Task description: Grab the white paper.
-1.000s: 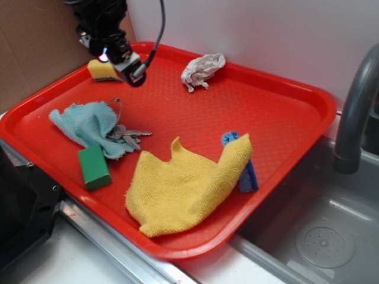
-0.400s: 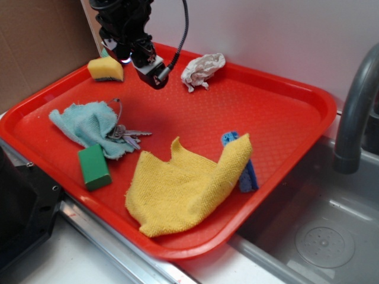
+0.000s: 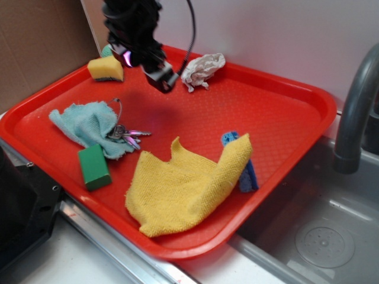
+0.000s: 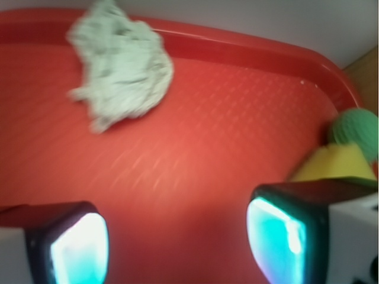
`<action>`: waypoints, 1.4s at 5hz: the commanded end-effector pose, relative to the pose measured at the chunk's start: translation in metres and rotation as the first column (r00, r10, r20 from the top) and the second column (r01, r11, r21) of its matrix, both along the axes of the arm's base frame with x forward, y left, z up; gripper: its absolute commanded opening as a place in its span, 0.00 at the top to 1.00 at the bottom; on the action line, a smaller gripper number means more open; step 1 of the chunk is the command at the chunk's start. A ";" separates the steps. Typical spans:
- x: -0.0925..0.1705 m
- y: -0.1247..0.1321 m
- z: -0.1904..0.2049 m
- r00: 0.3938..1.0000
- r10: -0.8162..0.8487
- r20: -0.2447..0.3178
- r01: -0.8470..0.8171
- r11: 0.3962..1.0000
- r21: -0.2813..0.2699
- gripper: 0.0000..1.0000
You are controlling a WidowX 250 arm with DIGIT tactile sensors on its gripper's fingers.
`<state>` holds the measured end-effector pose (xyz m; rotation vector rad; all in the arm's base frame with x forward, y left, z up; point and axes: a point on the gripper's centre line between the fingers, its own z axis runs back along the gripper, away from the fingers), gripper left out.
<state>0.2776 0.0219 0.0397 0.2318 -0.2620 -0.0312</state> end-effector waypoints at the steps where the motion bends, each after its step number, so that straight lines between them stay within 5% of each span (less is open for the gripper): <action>1: 0.082 -0.035 -0.005 0.987 -0.051 0.150 0.060 0.997 -0.057 0.00; 2: 0.088 -0.032 -0.004 0.986 -0.047 0.157 0.062 0.994 -0.090 0.00; 3: 0.080 -0.032 0.008 0.993 -0.027 0.118 0.036 0.996 -0.076 1.00; 4: 0.059 -0.025 0.037 0.998 0.049 0.043 -0.043 0.992 -0.119 1.00; 5: 0.012 -0.003 0.067 0.954 0.292 -0.072 -0.300 0.909 -0.290 1.00; 6: -0.040 -0.001 0.105 0.934 0.352 -0.063 -0.353 0.879 -0.320 1.00; 7: -0.063 -0.009 0.138 0.966 0.256 -0.038 -0.252 0.896 -0.366 1.00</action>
